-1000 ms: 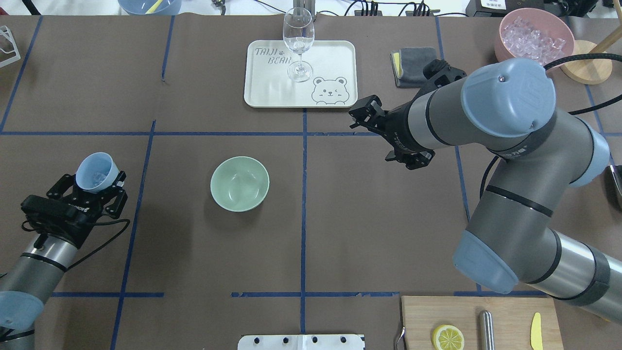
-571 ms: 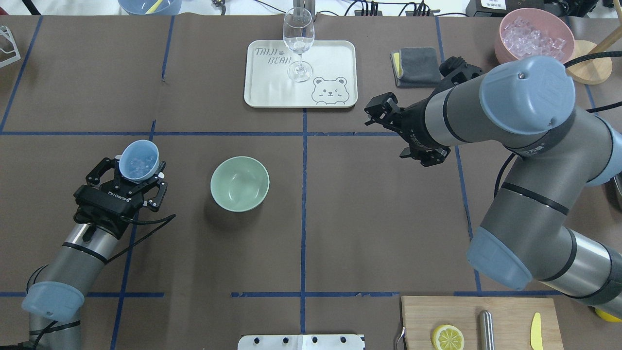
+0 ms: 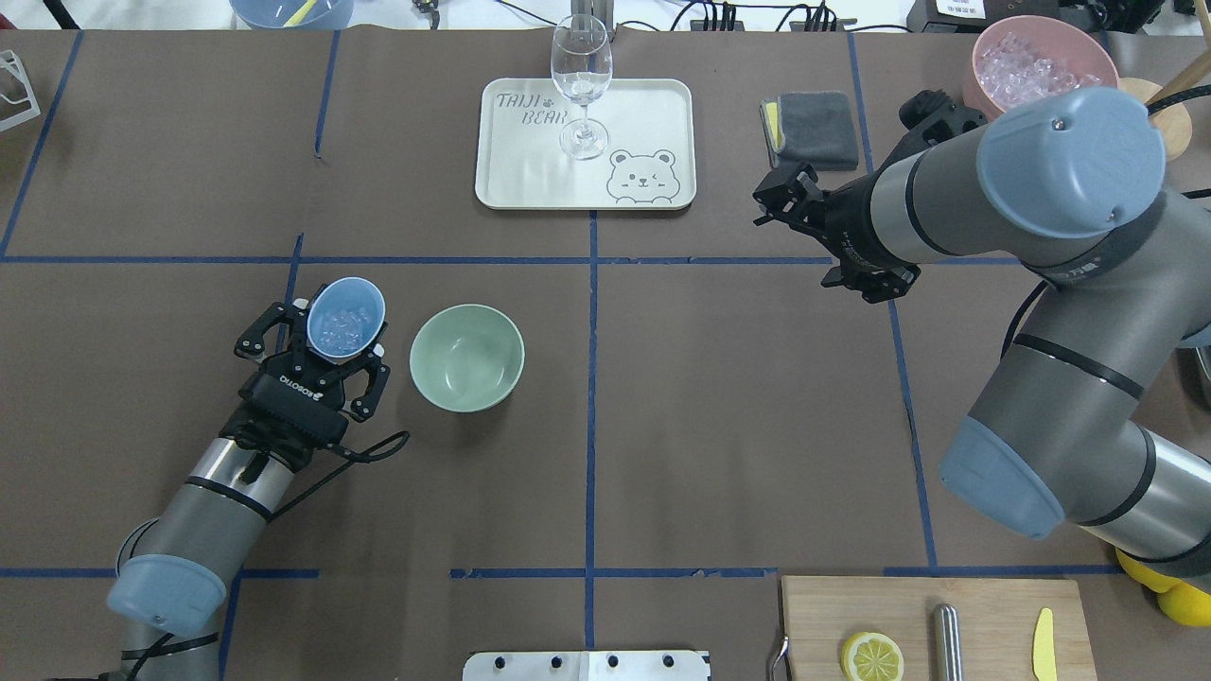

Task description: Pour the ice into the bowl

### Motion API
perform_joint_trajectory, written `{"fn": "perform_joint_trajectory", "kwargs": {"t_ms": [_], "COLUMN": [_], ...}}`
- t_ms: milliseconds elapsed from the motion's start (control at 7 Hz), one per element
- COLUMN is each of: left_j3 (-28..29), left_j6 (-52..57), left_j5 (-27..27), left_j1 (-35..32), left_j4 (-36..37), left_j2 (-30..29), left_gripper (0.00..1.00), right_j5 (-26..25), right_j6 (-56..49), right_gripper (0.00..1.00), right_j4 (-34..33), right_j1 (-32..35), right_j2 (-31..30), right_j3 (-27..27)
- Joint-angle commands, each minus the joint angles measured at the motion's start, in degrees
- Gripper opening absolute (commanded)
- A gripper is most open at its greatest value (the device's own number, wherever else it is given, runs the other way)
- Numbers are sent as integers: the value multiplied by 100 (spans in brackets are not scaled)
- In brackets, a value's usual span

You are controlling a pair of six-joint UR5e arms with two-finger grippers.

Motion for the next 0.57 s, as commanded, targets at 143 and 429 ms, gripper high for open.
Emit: {"fn": "perform_joint_trajectory", "kwargs": {"t_ms": [143,429], "left_j3": [-90,-170], "left_j6": [282,2442], "left_j5": [41,389], "left_j1": [67,66], "left_j4": [1641,1866], "left_j2": [-536,-564], "left_gripper": [0,0], "right_j5": [-1,-1], "right_j6": [-46,-46], "right_gripper": [100,100], "right_j4": [-1,-1], "right_j1": [63,63], "right_j2": [-114,-114], "right_j3": [-16,-8]}}
